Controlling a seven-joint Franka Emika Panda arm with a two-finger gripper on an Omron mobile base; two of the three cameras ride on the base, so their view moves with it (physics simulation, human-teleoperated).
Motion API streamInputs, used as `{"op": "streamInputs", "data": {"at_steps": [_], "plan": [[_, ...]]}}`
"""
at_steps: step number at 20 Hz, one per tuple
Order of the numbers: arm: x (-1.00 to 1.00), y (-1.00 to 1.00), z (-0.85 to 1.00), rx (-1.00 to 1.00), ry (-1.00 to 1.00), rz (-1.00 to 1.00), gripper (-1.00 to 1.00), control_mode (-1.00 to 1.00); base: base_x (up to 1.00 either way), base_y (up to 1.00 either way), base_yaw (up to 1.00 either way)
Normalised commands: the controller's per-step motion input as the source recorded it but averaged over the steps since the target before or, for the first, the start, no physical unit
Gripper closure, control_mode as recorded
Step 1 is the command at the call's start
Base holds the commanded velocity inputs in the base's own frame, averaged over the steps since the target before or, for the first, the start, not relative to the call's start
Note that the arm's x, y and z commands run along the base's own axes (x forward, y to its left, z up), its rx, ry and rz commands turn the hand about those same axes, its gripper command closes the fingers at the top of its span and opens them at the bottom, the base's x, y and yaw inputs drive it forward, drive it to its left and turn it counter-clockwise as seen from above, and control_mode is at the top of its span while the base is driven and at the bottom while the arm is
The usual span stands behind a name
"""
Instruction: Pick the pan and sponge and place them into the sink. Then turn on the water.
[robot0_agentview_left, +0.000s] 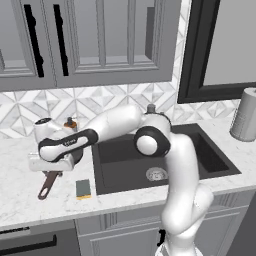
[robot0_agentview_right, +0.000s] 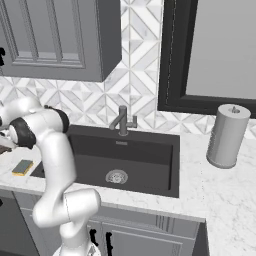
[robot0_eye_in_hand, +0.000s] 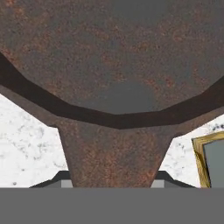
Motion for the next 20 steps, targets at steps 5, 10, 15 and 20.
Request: {"op": "streamInputs", "data": {"at_steps": [5, 10, 15, 20], "plan": [[0.05, -0.81, 0.16, 0.00, 0.00, -0.30, 1.00, -1.00, 0.00, 0.00, 0.00], [0.20, -1.00, 0.00, 0.00, 0.00, -0.36, 1.00, -1.00, 0.00, 0.00, 0.00], [0.31, -1.00, -0.05, -0.01, 0.02, -0.36, 1.00, -1.00, 0.00, 0.00, 0.00], [0.44, -1.00, -0.33, -0.04, 0.01, -0.27, 1.00, -1.00, 0.00, 0.00, 0.00]]}}
